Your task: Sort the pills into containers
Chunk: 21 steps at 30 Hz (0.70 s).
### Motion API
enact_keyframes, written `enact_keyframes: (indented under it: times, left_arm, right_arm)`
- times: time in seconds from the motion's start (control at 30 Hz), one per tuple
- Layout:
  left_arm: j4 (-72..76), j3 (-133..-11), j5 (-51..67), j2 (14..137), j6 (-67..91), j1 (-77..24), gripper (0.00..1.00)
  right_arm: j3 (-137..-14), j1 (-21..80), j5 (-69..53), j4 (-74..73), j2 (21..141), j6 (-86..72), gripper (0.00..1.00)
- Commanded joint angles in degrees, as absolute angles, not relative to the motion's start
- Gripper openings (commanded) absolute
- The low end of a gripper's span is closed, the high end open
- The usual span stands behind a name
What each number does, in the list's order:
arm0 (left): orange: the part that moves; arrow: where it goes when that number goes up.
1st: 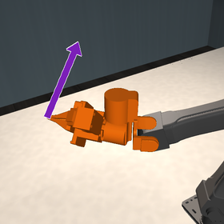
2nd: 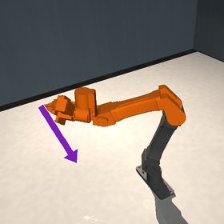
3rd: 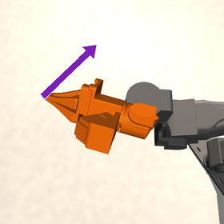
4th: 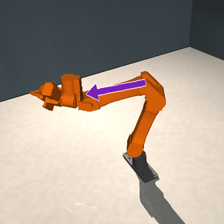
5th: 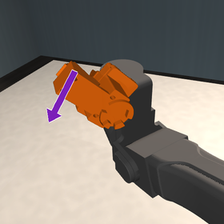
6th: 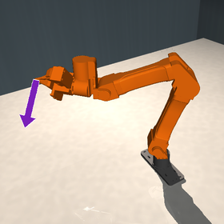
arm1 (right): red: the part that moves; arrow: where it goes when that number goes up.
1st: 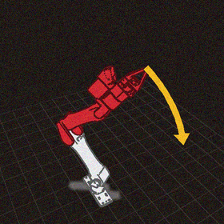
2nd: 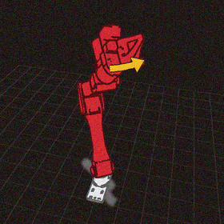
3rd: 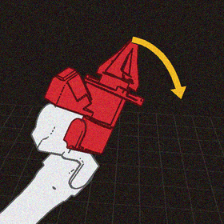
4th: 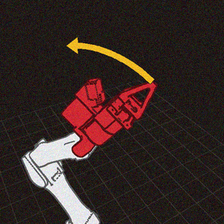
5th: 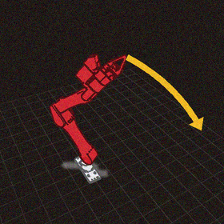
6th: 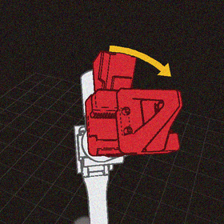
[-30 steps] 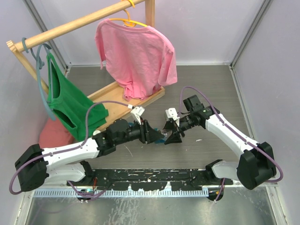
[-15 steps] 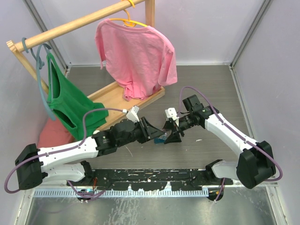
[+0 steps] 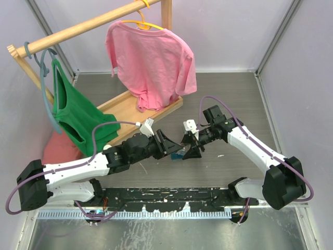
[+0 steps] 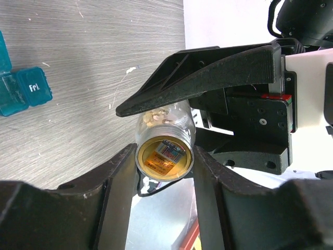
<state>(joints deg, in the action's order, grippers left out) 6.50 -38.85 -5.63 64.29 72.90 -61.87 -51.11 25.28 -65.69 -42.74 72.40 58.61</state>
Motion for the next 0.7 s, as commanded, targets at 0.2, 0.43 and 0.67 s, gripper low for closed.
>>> enact_keyframes:
  times: [0.2,0.43,0.67]
  left_arm:
    - [7.69,-38.84,-6.31,63.58,69.3,-61.35,0.66]
    - [3.57,-40.09,-1.06,60.65,56.84,-61.36,0.89]
    - [2.94,-37.59,4.06,51.23,38.27,-61.35,0.98]
  right_arm:
    - [-52.74,25.14,-67.54,-43.59,71.85,59.71,0.01]
    - [-52.83,25.14,-67.57,-43.77,71.81,59.83,0.01]
    - [-52.85,25.16,-67.72,-43.86,71.99,59.94,0.01]
